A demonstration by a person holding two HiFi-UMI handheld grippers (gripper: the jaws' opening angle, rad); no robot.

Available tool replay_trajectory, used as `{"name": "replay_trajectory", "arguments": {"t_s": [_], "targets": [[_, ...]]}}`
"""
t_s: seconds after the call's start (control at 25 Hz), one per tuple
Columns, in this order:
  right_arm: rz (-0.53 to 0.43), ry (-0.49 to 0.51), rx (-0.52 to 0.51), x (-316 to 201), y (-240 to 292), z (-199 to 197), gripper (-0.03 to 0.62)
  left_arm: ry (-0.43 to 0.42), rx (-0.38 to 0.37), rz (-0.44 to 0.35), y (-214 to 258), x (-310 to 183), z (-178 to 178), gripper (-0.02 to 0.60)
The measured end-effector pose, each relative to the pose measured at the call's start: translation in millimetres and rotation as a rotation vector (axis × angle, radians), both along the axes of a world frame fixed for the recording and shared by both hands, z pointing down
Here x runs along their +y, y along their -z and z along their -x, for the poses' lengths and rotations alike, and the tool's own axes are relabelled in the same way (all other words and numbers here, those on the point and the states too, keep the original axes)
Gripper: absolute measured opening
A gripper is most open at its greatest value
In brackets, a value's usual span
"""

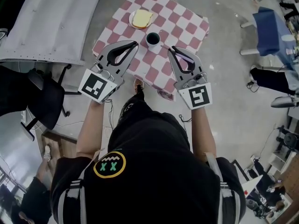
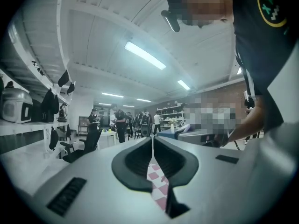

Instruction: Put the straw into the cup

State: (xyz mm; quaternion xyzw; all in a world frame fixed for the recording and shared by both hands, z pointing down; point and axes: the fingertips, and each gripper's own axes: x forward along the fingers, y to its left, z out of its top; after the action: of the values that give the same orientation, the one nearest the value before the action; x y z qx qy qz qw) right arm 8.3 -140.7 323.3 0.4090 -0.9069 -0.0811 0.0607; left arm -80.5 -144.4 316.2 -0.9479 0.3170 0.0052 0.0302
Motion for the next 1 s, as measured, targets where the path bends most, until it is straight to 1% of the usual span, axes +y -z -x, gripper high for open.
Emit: {"name": "replay_trajectory", "arguments": {"t_s": [0.08, 0.24, 0.44, 0.6, 0.76, 1.0], "targets": [[0.006, -0.007, 0.001, -14, -4, 4, 0.057, -0.010, 0.002, 0.004, -4, -16, 2, 0.029], [0.021, -0.031, 0.003, -41, -13, 9, 0.057, -0.033, 0.040, 0.033, -6, -42, 1, 0.029], [0.034, -0.057, 0.015, -67, -23, 10, 0.057, -0.058, 0.030, 0.034, -17, -67, 0, 0.029], [0.044, -0.062, 0.010, -76, -34, 10, 0.057, -0.065, 0.038, 0.037, -24, -77, -4, 0.029], [0.039, -0.050, 0.008, -85, -45, 9, 0.057, -0.062, 0.035, 0.040, -35, -82, -13, 0.029], [0.042, -0.018, 0.004, -95, -69, 6, 0.057, -0.028, 0.051, 0.032, -51, -91, -29, 0.029]]}}
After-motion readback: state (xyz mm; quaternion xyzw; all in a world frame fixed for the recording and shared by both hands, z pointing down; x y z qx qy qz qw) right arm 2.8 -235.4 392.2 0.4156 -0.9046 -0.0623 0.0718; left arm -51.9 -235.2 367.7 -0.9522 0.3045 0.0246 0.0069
